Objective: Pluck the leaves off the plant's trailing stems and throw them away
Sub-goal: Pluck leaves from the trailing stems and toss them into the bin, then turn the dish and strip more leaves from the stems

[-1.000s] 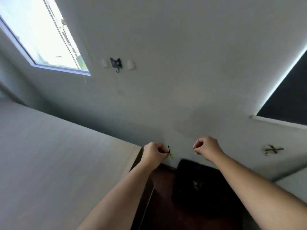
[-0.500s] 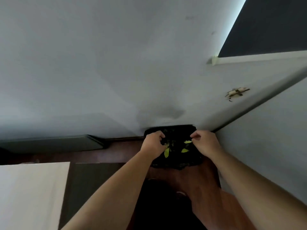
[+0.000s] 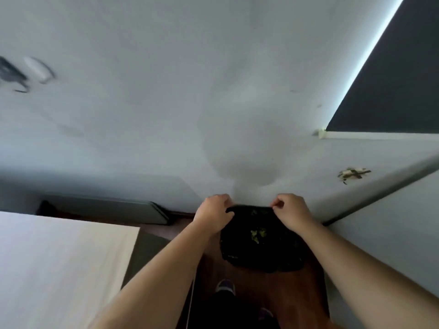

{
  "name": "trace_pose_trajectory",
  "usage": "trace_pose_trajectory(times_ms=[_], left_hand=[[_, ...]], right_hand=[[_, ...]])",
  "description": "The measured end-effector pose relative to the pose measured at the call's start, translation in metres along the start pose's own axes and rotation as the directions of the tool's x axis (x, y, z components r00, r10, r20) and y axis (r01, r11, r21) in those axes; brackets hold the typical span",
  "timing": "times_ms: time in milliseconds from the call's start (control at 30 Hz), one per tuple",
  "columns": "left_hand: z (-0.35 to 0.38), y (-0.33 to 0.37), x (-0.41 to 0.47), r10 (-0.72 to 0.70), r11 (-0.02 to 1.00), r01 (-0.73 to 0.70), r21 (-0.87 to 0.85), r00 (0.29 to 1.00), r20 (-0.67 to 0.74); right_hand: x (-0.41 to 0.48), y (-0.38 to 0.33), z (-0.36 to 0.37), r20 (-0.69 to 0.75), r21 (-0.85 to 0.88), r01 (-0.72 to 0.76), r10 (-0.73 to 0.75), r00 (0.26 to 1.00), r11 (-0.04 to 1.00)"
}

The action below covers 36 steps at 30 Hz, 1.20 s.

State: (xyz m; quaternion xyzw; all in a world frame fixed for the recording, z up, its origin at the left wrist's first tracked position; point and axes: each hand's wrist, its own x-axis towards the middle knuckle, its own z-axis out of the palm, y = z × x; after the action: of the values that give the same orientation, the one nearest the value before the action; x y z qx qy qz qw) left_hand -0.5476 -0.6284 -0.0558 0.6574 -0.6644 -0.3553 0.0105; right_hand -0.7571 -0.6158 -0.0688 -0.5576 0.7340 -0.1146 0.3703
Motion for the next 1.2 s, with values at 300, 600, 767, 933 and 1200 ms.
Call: trace_pose_trajectory(times_ms=[300,600,767,933,1200], left_hand=[[-0.12,-0.094,-0.167,-0.266,0.964,0.239,-0.117,0.837,-0.479],[-0.114,-0.229,-0.412,-0.688,0.718,0.537,-0.443,0.45,-0.57],[-0.065,-0.299,-0.527,-0.82,0.561,0.593,-0.577,0.303,-0.486],[-0.018,-0.377,-0.627,-0.88,0.46,0.693,-0.555,0.272,-0.39],[0.022,-0.453,-0.681,-0.856,0.512,0.765,-0.392,0.413,-0.312]], right_hand=[[-0.067,-0.212,0.051,0.209,-0.061,0.561,-0.539,0.816,0.825],[-0.255,-0.342,0.202,0.509,0.054,0.9,-0.788,0.347,0.432],[-0.359,-0.365,0.294,0.642,0.092,0.957,-0.751,0.153,0.273],[-0.446,-0.369,0.381,0.766,0.122,0.988,-0.643,-0.031,0.098],[-0.513,-0.356,0.475,0.959,0.052,0.978,-0.263,-0.105,-0.202]])
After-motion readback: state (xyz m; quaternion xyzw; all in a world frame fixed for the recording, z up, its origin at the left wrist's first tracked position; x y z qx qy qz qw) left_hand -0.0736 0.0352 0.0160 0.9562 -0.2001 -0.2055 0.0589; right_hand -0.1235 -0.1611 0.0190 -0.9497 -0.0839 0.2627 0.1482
